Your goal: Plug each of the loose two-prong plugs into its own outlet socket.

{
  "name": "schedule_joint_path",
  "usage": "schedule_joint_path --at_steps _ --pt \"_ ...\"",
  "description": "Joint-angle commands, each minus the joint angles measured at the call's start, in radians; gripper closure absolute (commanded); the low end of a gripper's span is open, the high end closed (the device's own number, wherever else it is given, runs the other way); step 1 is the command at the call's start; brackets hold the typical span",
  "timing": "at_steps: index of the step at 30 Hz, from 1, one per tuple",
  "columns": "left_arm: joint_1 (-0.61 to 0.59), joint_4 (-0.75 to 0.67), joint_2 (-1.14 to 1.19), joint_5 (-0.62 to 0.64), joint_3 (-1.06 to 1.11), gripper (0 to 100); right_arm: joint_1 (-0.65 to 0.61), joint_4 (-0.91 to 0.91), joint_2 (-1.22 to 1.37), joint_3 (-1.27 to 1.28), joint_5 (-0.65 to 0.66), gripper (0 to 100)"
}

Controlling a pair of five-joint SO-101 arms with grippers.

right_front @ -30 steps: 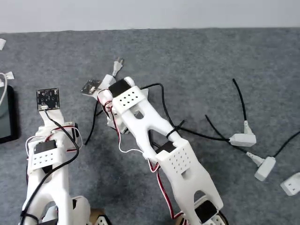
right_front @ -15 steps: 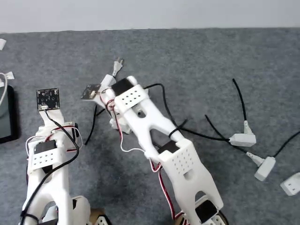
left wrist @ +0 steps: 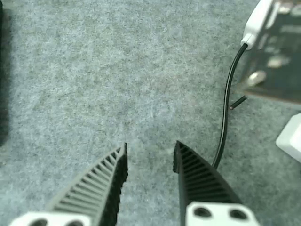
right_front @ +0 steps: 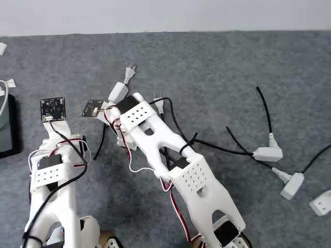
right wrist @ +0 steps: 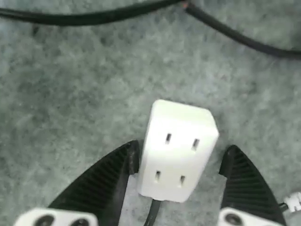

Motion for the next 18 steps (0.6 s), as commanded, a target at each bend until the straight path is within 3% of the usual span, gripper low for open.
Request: schedule_joint_path --at_steps 1,6,12,18 --pt "-0.006 -0.028 -0.009 -0.009 -0.053 85 -0.021 -0.025 -0.016 -0.017 0.014 71.4" --pt "-0.006 -0.028 -0.009 -0.009 -0.051 85 -0.022 -0.022 -0.015 -0.017 0.014 73.3" --pt "-0.006 -0.028 -0.009 -0.009 -0.05 85 -0.022 -0.024 -0.013 -0.017 0.0 98.7" --pt "-0.006 -0.028 -0.009 -0.009 -0.05 85 -0.019 -0.016 -0.019 -0.018 -0.212 98.9"
